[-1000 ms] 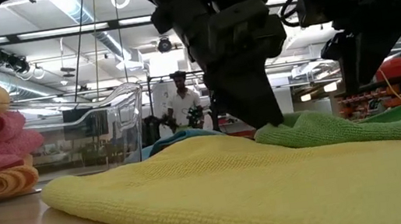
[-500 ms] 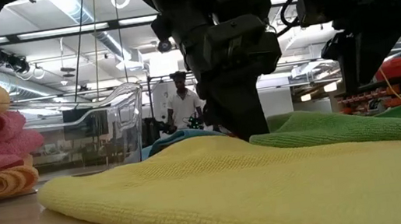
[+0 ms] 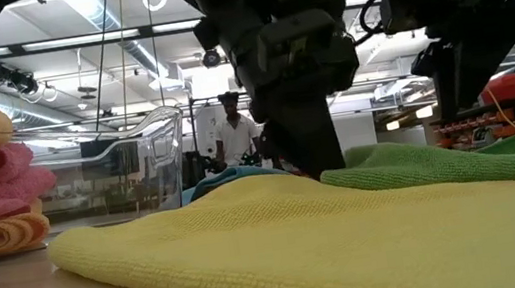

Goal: Fold microfiber towels
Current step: Fold the green microfiber cloth

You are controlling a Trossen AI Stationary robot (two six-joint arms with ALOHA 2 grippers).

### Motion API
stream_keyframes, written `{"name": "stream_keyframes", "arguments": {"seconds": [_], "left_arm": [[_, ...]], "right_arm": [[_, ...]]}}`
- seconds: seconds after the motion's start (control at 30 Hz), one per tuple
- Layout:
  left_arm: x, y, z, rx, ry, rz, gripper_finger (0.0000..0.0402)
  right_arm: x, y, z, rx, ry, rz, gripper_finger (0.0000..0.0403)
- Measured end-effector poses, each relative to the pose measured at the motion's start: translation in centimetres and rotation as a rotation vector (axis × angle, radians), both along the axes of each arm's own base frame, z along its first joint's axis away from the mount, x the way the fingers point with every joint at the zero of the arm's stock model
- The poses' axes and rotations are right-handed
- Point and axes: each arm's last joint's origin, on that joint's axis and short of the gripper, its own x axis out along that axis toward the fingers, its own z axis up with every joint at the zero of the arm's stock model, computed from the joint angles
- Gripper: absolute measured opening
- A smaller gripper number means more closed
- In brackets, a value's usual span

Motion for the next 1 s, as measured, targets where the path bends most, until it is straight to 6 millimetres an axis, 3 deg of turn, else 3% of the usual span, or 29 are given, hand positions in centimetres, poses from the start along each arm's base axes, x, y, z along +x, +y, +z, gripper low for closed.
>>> {"name": "stream_keyframes", "arguments": {"seconds": [0.23, 0.5, 0.6, 0.73, 1.0], "left_arm": [[0.4, -0.2, -0.2, 0.001, -0.038, -0.017, 0.013], [0.4, -0.6, -0.2, 0.063, -0.067, -0.084, 0.0013], [0.1, -0.6, 0.4, 0.065, -0.064, -0.087, 0.0015], [-0.5, -0.8, 2.7, 0.059, -0.089, -0.086, 0.0013], [-1.0, -2.4, 2.3, 0.05, -0.038, -0.094, 0.0027]], "right_arm": [[0.0, 0.0, 0.0, -0.001, -0.002, -0.001, 0.0181], [0.0, 0.0, 0.0, -0.001, -0.001, -0.003, 0.0181], [0.0, 0.0, 0.0, -0.001, -0.001, -0.002, 0.0181], [0.0, 0.0, 0.0, -0.001, -0.003, -0.002, 0.0181], [-0.8, -0.2, -2.1, -0.013, 0.02, -0.005, 0.0181]]}}
